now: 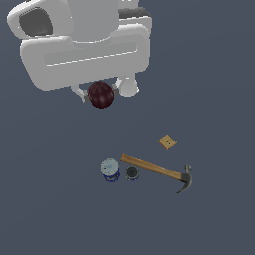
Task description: Pick up a designated object from a clutter of objects.
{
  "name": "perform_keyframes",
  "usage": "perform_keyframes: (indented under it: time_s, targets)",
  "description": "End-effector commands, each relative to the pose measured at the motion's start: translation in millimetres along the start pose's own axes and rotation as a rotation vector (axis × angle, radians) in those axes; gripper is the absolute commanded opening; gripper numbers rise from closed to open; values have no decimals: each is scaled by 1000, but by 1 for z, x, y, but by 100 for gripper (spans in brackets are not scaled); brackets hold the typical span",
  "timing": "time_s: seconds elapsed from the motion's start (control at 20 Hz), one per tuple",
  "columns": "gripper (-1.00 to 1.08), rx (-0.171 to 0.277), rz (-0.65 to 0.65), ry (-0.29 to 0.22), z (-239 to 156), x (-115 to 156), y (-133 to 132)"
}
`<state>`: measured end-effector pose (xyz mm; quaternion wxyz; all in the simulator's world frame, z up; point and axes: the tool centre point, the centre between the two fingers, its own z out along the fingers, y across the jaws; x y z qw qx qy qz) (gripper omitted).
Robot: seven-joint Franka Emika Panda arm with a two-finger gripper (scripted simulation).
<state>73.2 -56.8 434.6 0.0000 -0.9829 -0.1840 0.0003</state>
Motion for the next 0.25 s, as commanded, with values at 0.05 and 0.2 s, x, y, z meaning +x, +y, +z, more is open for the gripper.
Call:
perform_keyframes:
  time_s: [0.05,0.2]
  targets:
    - [-100,0,0,1,-4,2,1]
    - [-100,0,0,1,-5,3,1]
